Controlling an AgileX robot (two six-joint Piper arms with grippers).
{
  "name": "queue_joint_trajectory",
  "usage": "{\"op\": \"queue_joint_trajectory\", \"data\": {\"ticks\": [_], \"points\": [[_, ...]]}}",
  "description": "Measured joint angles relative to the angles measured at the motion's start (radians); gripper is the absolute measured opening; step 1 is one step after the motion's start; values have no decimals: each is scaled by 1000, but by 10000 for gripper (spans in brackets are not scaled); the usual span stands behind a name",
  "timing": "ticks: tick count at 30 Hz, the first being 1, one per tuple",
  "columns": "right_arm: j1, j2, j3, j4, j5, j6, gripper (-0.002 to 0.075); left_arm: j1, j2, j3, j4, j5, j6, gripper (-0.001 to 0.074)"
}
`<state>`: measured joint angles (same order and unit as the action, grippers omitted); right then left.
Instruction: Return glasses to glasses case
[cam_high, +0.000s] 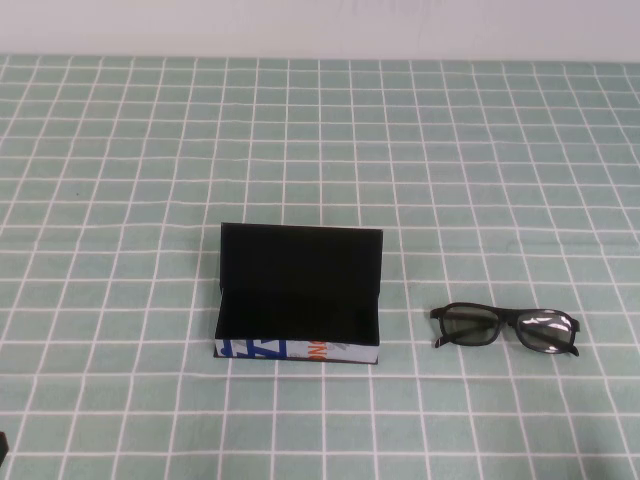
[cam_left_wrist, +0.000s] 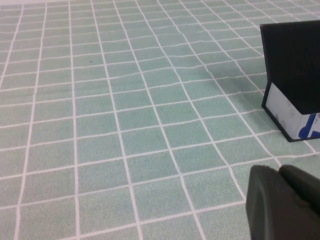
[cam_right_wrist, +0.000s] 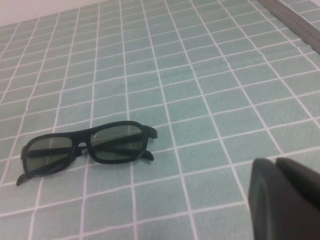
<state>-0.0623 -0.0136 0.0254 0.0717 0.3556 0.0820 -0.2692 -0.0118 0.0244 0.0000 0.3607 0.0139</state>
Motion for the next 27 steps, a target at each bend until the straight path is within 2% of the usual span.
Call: {"op": "queue_joint_trajectory", "data": {"ticks": [27], "points": [[0,0,0,0,-10,0,-13,0,0,0,0,0,2,-2]]}}
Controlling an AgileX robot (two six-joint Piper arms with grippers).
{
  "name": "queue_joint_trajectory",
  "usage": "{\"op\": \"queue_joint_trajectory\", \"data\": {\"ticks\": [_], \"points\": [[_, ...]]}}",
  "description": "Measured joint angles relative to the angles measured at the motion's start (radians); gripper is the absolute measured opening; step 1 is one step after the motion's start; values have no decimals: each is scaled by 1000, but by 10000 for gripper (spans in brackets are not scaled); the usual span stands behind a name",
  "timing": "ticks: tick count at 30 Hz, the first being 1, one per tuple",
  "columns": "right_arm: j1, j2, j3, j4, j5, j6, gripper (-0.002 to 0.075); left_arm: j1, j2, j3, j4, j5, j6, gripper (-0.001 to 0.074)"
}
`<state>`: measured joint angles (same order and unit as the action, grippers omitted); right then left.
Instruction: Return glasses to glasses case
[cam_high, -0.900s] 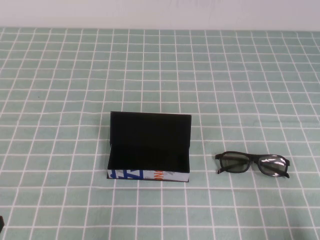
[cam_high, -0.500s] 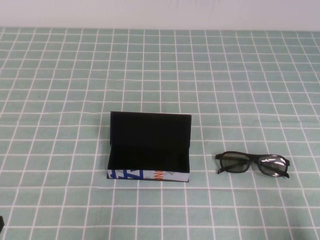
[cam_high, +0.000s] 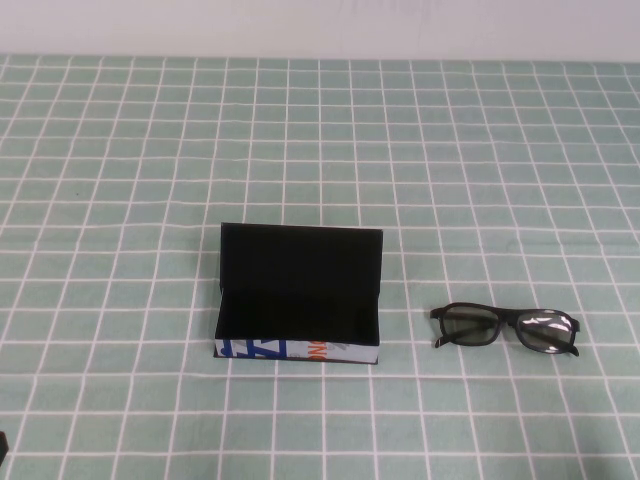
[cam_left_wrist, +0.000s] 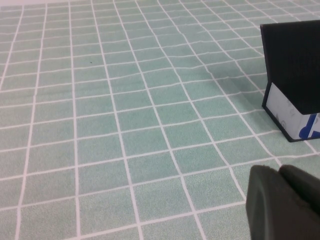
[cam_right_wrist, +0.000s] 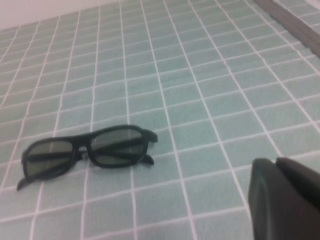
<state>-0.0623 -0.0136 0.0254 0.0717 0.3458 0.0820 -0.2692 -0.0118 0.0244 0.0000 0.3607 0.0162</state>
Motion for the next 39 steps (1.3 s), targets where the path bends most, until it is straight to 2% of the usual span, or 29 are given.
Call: {"op": "queue_joint_trajectory", "data": {"ticks": [8,15,18,26,29,36,39], "points": [[0,0,2,0,-171,0,-13,0,0,2,0,-52,0,-2],[0,0,2,0,-397,0,-13,0,0,2,0,-344,0,-2],[0,0,2,0,-532,0,-13,0,0,2,0,-453,0,-2],[0,0,2,1,-969,53,-13,0,0,2,0,-513,0,-2],[0,0,2,0,-1090,96,-13,0,0,2,0,-609,-49,-2],[0,0,-109,-120,-1118,129,-13,0,0,2,0,-1005,-223,-2],[0,-1,-227,-214,-1105,132,-13,0,-1,-48,5,-1051,-278,-2]]}}
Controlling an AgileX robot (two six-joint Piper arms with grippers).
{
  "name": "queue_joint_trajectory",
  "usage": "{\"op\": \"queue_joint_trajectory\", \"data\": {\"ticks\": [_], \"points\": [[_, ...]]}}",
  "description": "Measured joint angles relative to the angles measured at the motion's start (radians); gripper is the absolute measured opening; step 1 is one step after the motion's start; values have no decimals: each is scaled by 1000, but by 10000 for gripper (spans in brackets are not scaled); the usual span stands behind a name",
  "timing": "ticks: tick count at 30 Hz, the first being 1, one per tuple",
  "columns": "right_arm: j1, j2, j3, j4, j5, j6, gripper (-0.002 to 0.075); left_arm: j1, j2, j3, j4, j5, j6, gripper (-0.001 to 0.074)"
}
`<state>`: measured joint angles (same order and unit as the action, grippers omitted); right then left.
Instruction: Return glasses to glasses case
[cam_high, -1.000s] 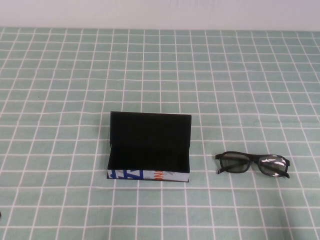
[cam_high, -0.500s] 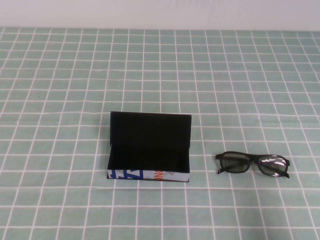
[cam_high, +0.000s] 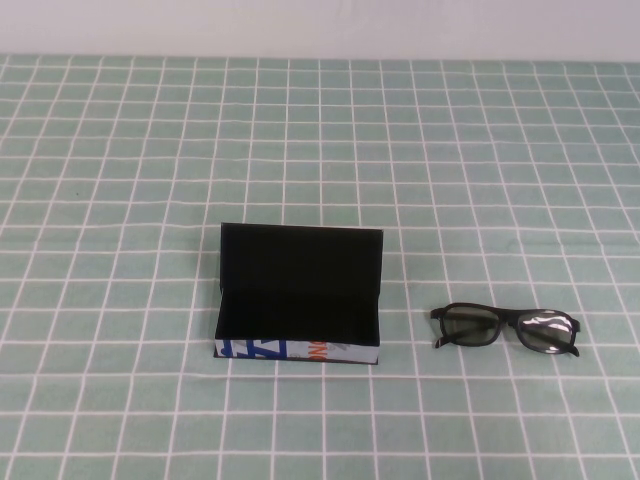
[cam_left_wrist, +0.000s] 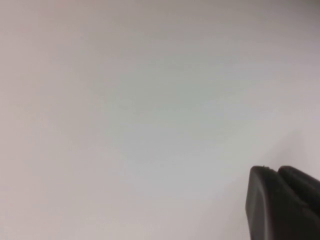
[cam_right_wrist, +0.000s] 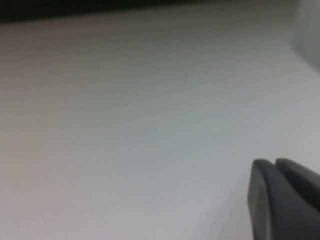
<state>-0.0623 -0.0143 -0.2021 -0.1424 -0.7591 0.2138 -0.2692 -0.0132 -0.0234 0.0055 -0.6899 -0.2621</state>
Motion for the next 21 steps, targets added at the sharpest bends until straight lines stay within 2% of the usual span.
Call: {"op": "queue_joint_trajectory", "data": {"ticks": [5,11,15,21], "points": [[0,-2,-209,-124,105,46,-13,0,0,-204,45,104,-20,-2],[0,46,-460,-156,291,241,-13,0,7,-476,71,463,-22,-2],[0,154,-615,-158,571,338,-13,0,79,-640,73,720,-15,-2],[25,360,-775,-144,1082,361,-13,0,241,-800,73,1156,54,-2]]}}
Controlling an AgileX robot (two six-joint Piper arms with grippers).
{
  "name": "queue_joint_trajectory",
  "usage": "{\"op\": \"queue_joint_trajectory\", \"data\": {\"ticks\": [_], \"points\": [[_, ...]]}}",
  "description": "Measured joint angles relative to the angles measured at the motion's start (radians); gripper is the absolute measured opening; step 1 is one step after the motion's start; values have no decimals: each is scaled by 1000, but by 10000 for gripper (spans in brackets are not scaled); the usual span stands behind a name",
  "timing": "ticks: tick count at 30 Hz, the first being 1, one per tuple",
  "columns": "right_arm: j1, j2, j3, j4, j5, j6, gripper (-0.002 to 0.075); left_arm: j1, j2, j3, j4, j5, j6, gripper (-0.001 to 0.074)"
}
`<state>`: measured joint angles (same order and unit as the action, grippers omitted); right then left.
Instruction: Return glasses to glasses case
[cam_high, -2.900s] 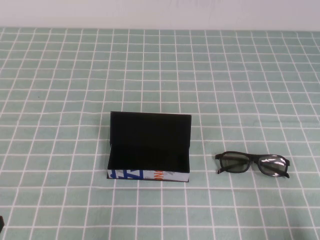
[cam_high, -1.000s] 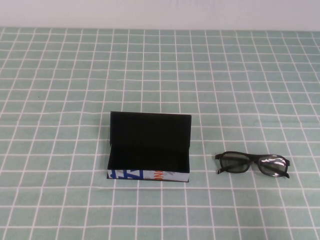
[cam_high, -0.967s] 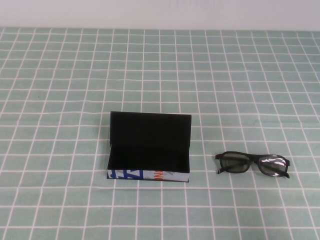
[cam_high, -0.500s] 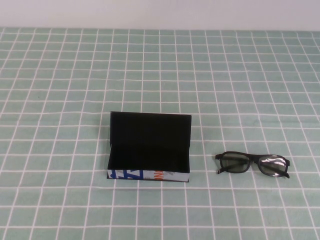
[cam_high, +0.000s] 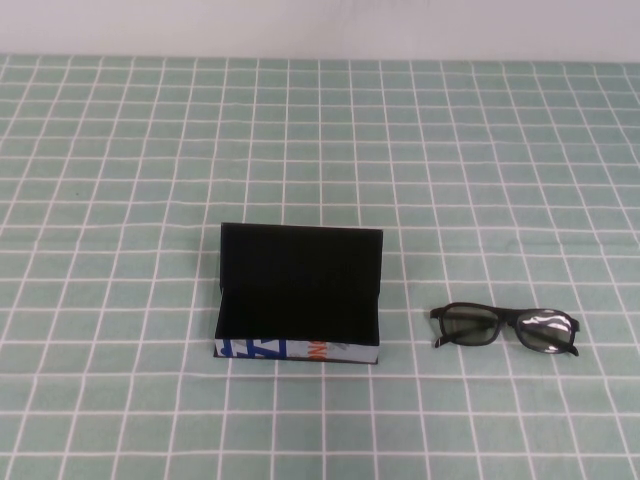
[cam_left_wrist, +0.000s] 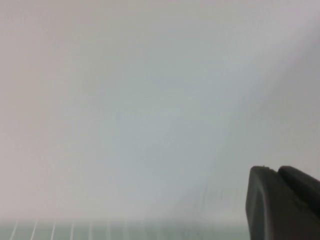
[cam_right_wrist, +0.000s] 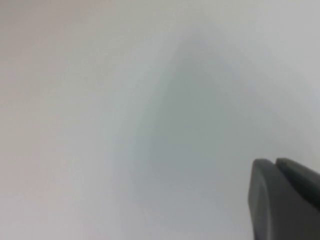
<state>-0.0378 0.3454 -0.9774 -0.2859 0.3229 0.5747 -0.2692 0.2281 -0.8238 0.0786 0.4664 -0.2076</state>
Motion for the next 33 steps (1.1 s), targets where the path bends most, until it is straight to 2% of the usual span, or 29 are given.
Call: {"op": "queue_joint_trajectory", "data": {"ticks": [2,5,10,13,18,21,24,27,33], "points": [[30,60,-9,30,106,-5,-13,0,55,-15,0,111,10,-2],[81,162,-13,137,279,-118,-13,0,134,-17,0,234,16,-2],[136,337,-13,396,590,-575,-13,0,204,-17,4,267,21,-2],[142,410,-13,559,671,-799,-13,0,217,-17,10,251,21,-2],[143,514,-13,803,682,-1033,-13,0,236,-17,10,252,21,-2],[145,591,-13,895,680,-1208,-13,0,255,-17,-1,284,21,-2],[147,683,-24,903,722,-1330,-13,0,282,-17,-21,349,25,-2],[176,772,-55,869,763,-1377,-13,0,313,-17,-79,424,87,-2],[353,885,-194,618,831,-1385,-13,0,381,-17,-271,520,349,-2]]}}
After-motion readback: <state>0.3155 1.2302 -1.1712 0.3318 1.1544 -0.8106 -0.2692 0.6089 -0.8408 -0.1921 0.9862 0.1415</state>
